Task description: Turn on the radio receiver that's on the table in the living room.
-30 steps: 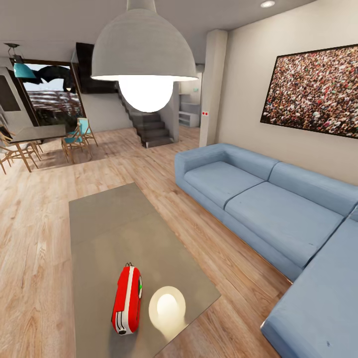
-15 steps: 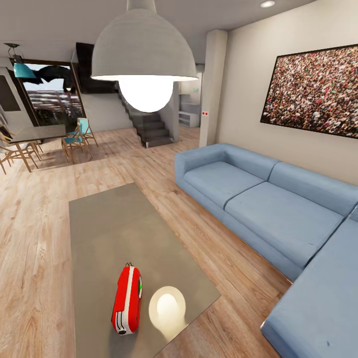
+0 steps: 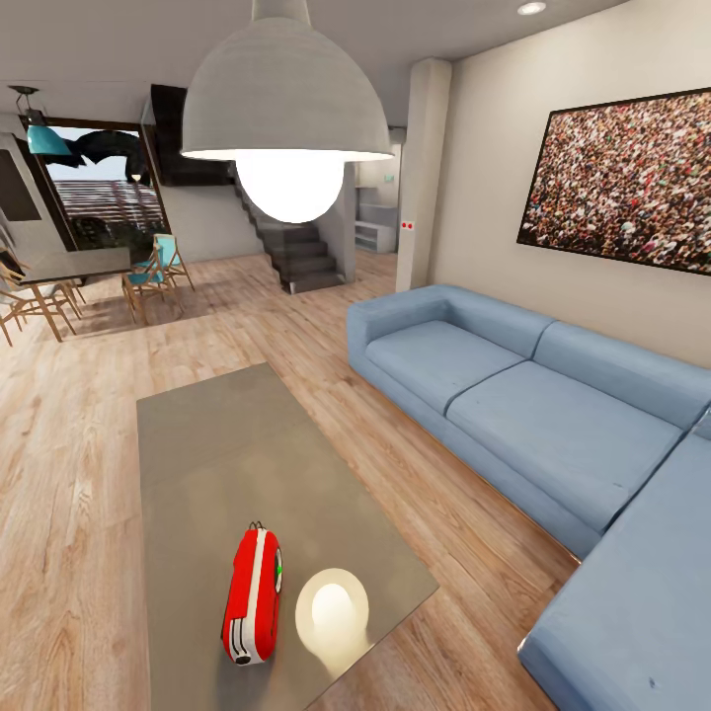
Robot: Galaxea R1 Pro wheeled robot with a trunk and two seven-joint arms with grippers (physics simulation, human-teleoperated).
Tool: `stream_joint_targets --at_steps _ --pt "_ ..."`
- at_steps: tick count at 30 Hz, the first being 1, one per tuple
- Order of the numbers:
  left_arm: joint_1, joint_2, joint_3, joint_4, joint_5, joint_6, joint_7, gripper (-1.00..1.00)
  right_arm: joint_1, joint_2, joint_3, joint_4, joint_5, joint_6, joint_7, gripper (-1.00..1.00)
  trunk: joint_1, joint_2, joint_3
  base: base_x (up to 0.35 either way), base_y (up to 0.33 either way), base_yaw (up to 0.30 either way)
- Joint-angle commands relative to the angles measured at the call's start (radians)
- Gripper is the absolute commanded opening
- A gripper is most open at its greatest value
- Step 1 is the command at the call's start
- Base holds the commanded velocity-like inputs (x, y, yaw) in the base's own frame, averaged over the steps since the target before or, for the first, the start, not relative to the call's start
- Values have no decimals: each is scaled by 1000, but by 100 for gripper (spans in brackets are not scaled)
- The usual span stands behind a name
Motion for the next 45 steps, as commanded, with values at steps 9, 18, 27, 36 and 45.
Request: stream_joint_targets --at_steps 9,18,27,36,45 --pt "0 -31 -3 0 -2 5 2 100 0 0 0 0 1 0 0 100 0 0 0 0 0 0" --pt "0 -52 -3 0 0 5 2 100 0 1 -1 0 1 0 3 100 0 0 0 0 0 0" --pt "0 -66 -4 0 0 5 2 100 0 3 -1 -1 3 0 6 100 0 0 0 0 0 0" --pt "0 -80 -4 0 0 5 2 100 1 3 -1 -2 3 0 6 100 0 0 0 0 0 0" --pt "0 -102 -3 0 0 5 2 100 0 3 -1 -2 3 0 6 100 0 0 0 0 0 0"
